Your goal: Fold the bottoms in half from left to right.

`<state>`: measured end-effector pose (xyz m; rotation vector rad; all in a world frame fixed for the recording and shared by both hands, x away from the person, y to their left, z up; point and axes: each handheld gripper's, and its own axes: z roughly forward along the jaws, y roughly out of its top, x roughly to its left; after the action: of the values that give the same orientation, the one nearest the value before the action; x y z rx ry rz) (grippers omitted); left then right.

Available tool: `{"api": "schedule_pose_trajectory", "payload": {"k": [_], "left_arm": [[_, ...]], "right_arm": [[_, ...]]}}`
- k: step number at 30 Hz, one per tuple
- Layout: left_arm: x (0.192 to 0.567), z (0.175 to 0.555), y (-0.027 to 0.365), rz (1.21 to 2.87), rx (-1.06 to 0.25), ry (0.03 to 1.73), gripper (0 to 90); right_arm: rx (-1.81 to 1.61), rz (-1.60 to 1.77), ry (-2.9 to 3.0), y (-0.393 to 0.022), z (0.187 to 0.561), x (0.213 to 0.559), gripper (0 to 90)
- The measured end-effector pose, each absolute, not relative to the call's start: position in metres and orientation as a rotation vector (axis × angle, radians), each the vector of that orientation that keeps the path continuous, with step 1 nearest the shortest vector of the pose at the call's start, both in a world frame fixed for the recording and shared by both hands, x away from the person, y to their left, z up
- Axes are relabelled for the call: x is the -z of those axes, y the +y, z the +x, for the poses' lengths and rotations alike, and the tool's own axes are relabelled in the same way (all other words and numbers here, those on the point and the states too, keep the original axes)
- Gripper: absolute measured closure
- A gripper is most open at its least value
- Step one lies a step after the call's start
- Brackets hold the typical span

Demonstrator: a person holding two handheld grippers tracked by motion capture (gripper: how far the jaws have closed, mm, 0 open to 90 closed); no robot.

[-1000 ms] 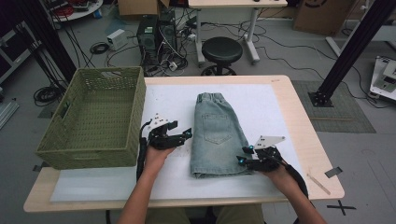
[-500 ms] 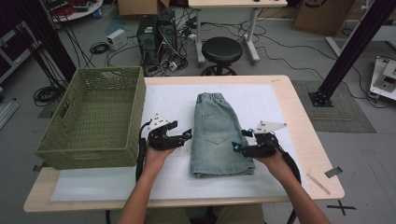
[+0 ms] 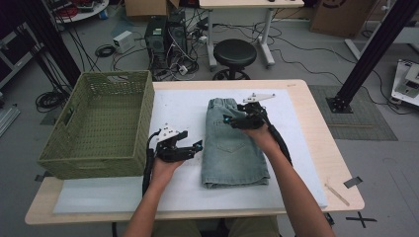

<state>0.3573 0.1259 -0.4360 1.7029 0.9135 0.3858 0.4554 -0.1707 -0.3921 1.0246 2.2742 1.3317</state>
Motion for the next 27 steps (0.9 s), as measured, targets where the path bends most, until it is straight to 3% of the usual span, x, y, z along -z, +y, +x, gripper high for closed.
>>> {"api": "schedule_pose_trajectory", "payload": {"k": [10, 27], "left_arm": [[0.440, 0.353, 0.130, 1.706, -0.393, 0.917, 25.5], [0.442, 0.354, 0.128, 1.721, -0.387, 0.926, 25.5]], "right_arm": [[-1.270, 1.156, 2.323, -0.147, 0.487, 0.411, 24.5], [-0.964, 1.015, 2.330, -0.122, 0.483, 0.439, 26.1]]}}
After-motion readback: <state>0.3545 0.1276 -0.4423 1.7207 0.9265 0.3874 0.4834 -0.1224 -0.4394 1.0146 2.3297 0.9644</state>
